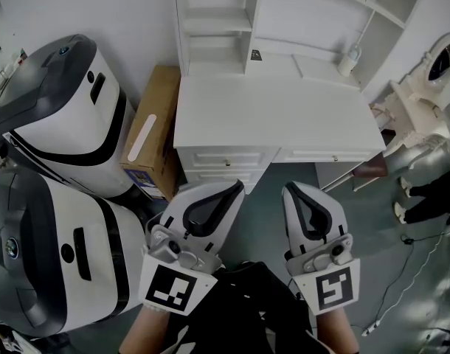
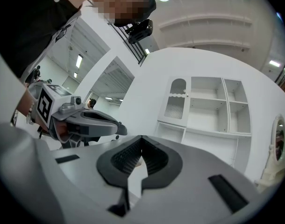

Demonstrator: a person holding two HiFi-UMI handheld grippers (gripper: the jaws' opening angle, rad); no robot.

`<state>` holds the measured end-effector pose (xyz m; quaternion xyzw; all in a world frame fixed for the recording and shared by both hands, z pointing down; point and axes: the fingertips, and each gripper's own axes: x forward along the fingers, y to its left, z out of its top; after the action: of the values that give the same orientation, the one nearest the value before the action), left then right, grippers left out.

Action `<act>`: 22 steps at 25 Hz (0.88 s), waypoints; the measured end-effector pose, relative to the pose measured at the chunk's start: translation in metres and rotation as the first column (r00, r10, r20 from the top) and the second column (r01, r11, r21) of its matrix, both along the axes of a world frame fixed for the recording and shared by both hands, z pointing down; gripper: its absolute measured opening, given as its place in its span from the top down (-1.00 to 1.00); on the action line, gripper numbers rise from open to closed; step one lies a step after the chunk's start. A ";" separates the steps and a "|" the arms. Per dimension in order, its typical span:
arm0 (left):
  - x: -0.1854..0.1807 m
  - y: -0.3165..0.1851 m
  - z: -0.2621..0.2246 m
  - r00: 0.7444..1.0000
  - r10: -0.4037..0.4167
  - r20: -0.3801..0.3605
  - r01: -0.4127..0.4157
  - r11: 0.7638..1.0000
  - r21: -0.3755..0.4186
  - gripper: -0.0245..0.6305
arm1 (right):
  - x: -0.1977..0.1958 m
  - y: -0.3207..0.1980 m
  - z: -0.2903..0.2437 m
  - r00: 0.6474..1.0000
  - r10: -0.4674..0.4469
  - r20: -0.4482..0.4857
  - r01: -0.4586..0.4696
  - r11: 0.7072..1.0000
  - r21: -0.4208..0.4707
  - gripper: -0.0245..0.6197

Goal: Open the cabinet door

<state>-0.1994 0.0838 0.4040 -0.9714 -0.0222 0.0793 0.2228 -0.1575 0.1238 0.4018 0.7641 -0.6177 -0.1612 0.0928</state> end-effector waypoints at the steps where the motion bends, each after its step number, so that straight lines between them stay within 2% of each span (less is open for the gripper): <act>1: -0.002 0.001 0.000 1.000 0.005 0.000 -0.005 1.000 0.002 0.93 | -0.001 0.001 0.000 1.000 0.005 0.000 -0.005 1.000 -0.001 0.94; 7: -0.008 0.004 0.003 1.000 0.031 0.000 -0.031 0.999 0.011 0.93 | -0.008 0.005 0.004 1.000 0.027 -0.008 -0.027 0.999 -0.019 0.94; 12: -0.013 0.002 0.004 0.999 0.049 -0.011 -0.049 0.998 -0.043 0.93 | -0.012 0.008 0.008 0.999 0.046 -0.005 -0.046 0.999 -0.028 0.94; 17: -0.016 -0.006 0.001 0.999 0.034 -0.027 -0.036 0.996 -0.076 0.93 | -0.010 0.012 0.009 0.997 0.071 -0.003 -0.072 0.997 -0.022 0.94; 22: -0.011 -0.010 -0.001 0.999 0.023 -0.024 -0.024 0.998 -0.065 0.93 | -0.004 0.011 0.009 0.997 0.078 0.000 -0.078 0.996 -0.030 0.94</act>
<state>-0.2109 0.0735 0.4034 -0.9769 -0.0285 0.0940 0.1900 -0.1614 0.1353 0.4113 0.7864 -0.5896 -0.1477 0.1100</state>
